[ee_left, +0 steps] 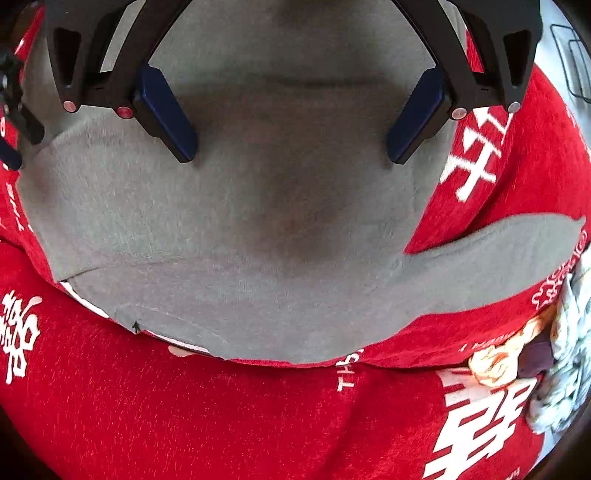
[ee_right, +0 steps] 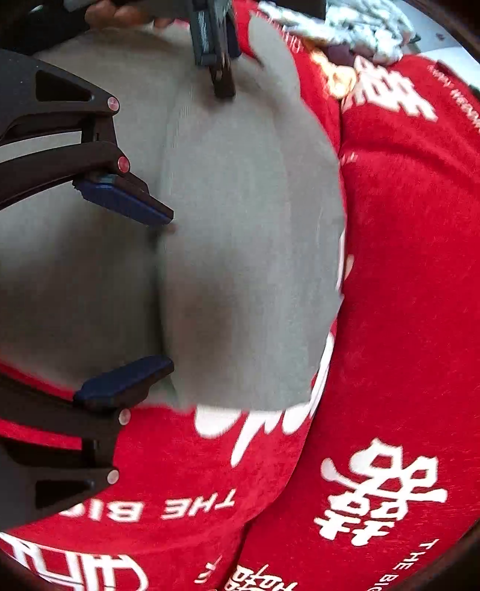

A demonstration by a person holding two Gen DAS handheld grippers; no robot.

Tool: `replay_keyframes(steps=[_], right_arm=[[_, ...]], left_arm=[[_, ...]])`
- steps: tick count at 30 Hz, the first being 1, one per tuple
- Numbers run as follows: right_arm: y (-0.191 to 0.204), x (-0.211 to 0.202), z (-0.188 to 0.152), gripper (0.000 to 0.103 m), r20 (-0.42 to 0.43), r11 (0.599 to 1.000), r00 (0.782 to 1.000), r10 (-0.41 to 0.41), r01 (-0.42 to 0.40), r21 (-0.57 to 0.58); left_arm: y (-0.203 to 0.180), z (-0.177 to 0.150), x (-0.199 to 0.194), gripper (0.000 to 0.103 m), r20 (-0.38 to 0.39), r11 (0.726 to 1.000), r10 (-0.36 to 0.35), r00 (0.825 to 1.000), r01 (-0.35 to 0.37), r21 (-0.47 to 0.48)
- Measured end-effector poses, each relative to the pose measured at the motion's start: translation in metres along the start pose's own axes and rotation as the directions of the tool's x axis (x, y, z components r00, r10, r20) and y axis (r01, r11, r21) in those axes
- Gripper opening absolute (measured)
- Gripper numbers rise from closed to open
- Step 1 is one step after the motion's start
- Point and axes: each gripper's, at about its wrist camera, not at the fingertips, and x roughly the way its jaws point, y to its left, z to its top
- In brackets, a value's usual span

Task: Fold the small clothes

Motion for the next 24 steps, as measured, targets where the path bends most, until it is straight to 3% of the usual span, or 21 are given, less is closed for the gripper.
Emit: replay_keyframes(steps=[3, 6, 7, 9, 14, 15, 22, 24], right_arm=[[0.038, -0.002, -0.013, 0.077, -0.002, 0.997, 0.999, -0.044, 0.044, -0.067], [0.06, 0.004, -0.036, 0.076, -0.042, 0.991, 0.999, -0.032, 0.026, -0.132], [0.059, -0.002, -0.042, 0.078, -0.002, 0.99, 0.999, -0.039, 0.038, -0.138], [0.048, -0.01, -0.057, 0.079, -0.002, 0.99, 1.0, -0.024, 0.024, -0.138], [0.008, -0.032, -0.084, 0.081, -0.009, 0.995, 0.999, -0.036, 0.035, -0.091], [0.005, -0.033, -0.087, 0.081, -0.023, 0.993, 0.997, -0.069, 0.066, -0.096], [0.023, -0.052, -0.085, 0.082, -0.001, 0.968, 0.98, -0.201, 0.198, -0.157], [0.034, -0.057, -0.077, 0.082, 0.03, 0.967, 0.982, -0.188, 0.19, -0.17]], left_arm=[[-0.003, -0.014, -0.007, 0.103, 0.02, 0.999, 0.0, 1.0, -0.001, 0.046], [0.0, -0.032, -0.016, 0.103, 0.069, 0.992, 0.011, 0.998, -0.019, 0.122], [0.003, -0.037, -0.018, 0.103, 0.072, 0.99, 0.016, 0.997, -0.026, 0.142], [0.016, -0.05, -0.02, 0.103, 0.09, 0.985, 0.023, 0.996, -0.038, 0.171], [0.053, -0.065, -0.026, 0.103, 0.096, 0.986, -0.027, 0.995, 0.011, 0.165], [0.055, -0.067, -0.027, 0.103, 0.097, 0.986, -0.025, 0.995, 0.008, 0.169], [0.067, -0.074, -0.041, 0.103, 0.109, 0.985, -0.014, 0.994, -0.005, 0.17], [0.083, -0.07, -0.042, 0.103, 0.125, 0.991, 0.025, 0.992, -0.041, 0.124]])
